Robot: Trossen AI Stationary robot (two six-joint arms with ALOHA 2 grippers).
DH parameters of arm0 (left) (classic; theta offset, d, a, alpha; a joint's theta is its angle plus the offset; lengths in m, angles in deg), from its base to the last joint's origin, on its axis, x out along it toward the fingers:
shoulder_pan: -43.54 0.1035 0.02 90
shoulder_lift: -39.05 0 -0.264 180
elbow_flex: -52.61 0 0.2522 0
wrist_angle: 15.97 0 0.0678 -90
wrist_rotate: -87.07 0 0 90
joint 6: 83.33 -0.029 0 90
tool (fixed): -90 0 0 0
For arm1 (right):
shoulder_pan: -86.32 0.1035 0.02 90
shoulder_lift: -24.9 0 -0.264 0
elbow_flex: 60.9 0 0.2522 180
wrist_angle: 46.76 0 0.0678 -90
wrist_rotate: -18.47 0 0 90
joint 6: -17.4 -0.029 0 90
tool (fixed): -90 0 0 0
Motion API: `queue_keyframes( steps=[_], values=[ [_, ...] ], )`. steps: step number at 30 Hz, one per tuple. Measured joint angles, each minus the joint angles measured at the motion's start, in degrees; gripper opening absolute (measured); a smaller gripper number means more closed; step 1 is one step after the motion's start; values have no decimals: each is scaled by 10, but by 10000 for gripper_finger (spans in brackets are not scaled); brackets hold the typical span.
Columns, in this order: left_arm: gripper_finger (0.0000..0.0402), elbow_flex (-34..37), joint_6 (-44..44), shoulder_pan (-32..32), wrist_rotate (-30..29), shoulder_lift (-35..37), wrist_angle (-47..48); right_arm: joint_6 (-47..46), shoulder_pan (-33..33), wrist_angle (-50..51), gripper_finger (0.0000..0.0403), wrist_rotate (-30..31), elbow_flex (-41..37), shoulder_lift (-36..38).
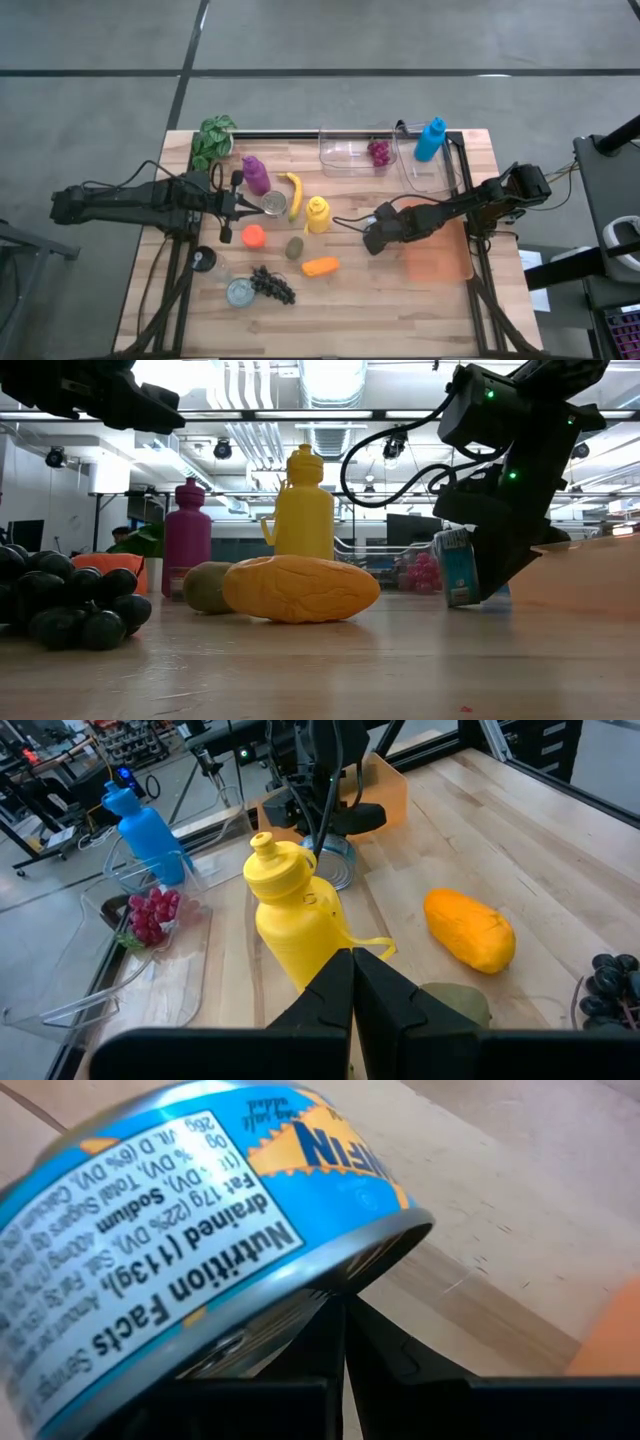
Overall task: Pick & Place Food Item
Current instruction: Put the yellow and blue tuna can into the orange bin
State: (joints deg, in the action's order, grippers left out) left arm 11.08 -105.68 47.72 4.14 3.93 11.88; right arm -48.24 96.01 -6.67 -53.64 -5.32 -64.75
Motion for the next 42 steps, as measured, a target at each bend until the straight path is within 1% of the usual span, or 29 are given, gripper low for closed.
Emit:
queue_keyframes(
  steps=[12,17,42],
  values=[
    [10,0,0,0,0,0,0,-10,0,1,8,-5,-2,0],
    [10,0,-2,0,0,0,0,-15,1,3,8,-28,-8,0],
    [10,0,-1,0,0,0,0,-14,0,5,8,-30,-9,3]
  ],
)
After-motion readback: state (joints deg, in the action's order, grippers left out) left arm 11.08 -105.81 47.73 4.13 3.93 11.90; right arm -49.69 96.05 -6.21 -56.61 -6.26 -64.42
